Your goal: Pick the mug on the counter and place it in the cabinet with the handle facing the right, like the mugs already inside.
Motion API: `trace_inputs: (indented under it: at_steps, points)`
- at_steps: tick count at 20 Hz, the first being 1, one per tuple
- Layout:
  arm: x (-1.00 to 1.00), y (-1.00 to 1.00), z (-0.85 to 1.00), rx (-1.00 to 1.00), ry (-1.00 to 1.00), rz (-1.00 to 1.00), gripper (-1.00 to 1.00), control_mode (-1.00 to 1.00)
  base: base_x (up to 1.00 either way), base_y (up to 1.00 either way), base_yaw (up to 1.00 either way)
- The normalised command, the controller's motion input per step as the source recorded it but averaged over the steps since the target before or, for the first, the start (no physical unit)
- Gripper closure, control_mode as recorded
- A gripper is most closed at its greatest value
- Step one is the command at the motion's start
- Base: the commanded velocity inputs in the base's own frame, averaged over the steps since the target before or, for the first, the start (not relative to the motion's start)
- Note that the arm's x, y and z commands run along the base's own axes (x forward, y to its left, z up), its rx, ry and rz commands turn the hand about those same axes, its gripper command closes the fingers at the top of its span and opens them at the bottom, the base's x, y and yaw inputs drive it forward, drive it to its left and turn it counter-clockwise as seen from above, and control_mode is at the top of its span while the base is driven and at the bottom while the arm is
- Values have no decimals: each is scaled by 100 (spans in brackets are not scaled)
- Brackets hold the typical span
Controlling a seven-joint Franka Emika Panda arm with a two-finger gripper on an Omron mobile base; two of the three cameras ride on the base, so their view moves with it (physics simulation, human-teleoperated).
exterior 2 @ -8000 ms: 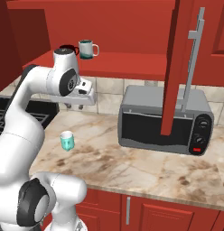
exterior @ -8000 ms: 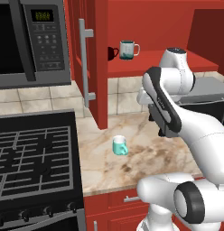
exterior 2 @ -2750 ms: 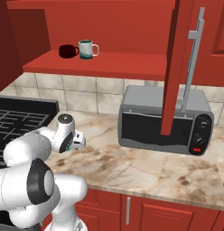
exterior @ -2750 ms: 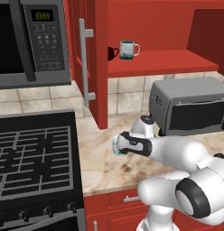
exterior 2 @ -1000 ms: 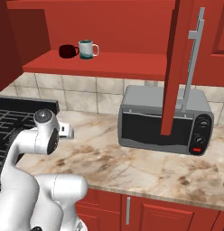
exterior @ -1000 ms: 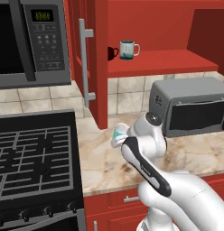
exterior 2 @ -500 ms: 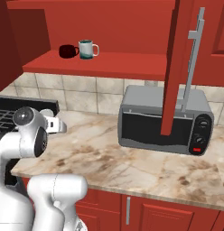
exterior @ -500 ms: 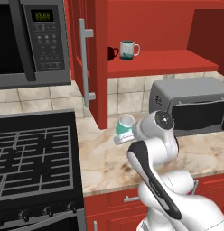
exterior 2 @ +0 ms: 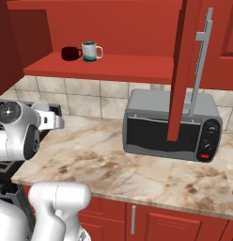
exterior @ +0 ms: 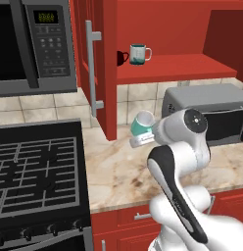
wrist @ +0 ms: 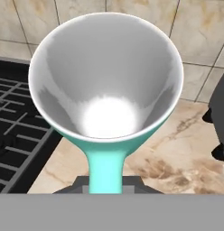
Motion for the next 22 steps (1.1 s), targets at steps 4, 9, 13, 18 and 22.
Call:
trace_inputs:
  at_steps: [4,9,13,18,22]
  points:
    - [-33,-24,38,0,-1,0,100,-100,0,0,0]
    - [-19,-43,40,0,0,0,100,-100,0,0,0]
    - [-6,-45,45,0,-1,0,100,-100,0,0,0]
    - [-2,-37,55,0,0,0,100,-100,0,0,0]
    - [0,-28,53,-1,0,0,100,-100,0,0,0]
